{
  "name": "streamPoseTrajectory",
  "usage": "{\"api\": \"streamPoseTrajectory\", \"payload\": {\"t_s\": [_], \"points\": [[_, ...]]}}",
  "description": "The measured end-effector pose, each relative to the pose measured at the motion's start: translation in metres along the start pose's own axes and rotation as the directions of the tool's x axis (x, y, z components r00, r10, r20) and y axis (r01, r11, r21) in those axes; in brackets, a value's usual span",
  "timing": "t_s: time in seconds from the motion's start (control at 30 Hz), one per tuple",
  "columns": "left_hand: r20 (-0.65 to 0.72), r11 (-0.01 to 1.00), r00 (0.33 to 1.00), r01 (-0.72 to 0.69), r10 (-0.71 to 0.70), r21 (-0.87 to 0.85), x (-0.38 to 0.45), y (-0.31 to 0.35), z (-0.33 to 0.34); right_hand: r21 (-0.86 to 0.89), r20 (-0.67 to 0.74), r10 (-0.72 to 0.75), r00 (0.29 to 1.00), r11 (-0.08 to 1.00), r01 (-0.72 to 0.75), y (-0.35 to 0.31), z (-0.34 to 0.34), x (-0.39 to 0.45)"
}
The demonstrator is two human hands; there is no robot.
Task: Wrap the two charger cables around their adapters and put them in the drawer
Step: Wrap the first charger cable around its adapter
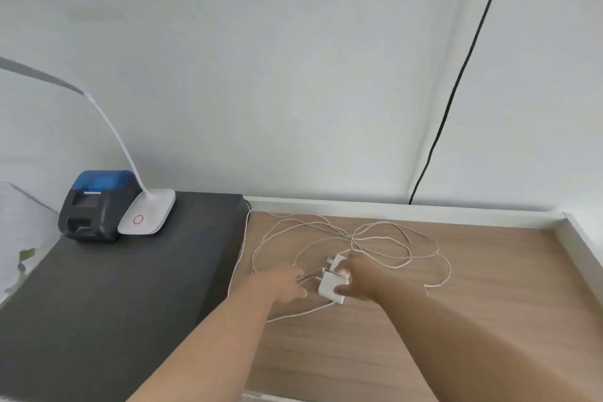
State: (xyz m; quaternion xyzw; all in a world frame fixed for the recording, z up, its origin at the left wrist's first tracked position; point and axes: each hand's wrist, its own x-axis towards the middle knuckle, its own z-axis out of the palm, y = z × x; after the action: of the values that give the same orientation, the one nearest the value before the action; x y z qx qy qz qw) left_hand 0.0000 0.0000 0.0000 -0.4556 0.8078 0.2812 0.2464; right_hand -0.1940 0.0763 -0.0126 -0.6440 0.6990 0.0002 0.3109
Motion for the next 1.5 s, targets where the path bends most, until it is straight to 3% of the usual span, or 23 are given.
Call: {"api": "streamPoseTrajectory", "payload": {"t_s": [0.3, 0.4, 0.5, 0.6, 0.73, 0.83, 0.93, 1.17, 1.33, 1.5], "points": [[-0.186, 0.985, 0.982, -0.056, 0.024, -0.164, -0.012, -0.022, 0.046, -0.158, -0.151, 0.041, 0.988, 0.985, -0.065, -0.020, 0.029, -0.006], [-0.294, 0.970, 0.955, -0.095, 0.026, -0.225, -0.018, -0.021, 0.057, -0.034, -0.198, 0.070, 0.978, 0.996, -0.078, -0.022, 0.034, -0.011], [-0.482, 0.934, 0.876, -0.173, 0.000, -0.314, -0.029, -0.016, 0.060, 0.185, -0.268, 0.131, 0.954, 0.979, -0.082, -0.022, 0.035, -0.022], [-0.573, 0.898, 0.819, -0.231, -0.029, -0.374, -0.043, -0.009, 0.060, 0.524, -0.329, 0.256, 0.909, 0.850, -0.050, -0.028, 0.030, -0.039], [-0.498, 0.720, 0.862, -0.289, -0.091, -0.631, -0.062, 0.011, 0.055, 0.798, -0.378, 0.363, 0.852, 0.594, 0.101, -0.041, 0.016, -0.061], [-0.536, 0.615, 0.826, -0.334, -0.174, -0.714, -0.076, 0.028, 0.043, 0.877, -0.380, 0.377, 0.845, 0.438, 0.199, -0.049, 0.003, -0.078], [-0.515, 0.512, 0.845, -0.380, -0.148, -0.771, -0.092, 0.043, 0.025, 0.905, -0.402, 0.391, 0.828, 0.307, 0.294, -0.053, -0.009, -0.091], [-0.625, 0.470, 0.774, -0.515, -0.104, -0.717, -0.127, 0.079, -0.007, 0.862, -0.507, 0.350, 0.788, 0.196, 0.468, -0.060, -0.041, -0.123], [-0.569, 0.346, 0.822, -0.529, -0.017, -0.775, -0.141, 0.100, -0.020, 0.811, -0.584, 0.238, 0.776, 0.208, 0.547, -0.065, -0.053, -0.142], [-0.596, 0.251, 0.801, -0.590, 0.057, -0.768, -0.156, 0.116, -0.027, 0.668, -0.704, 0.100, 0.703, 0.430, 0.608, -0.061, -0.053, -0.154]]}}
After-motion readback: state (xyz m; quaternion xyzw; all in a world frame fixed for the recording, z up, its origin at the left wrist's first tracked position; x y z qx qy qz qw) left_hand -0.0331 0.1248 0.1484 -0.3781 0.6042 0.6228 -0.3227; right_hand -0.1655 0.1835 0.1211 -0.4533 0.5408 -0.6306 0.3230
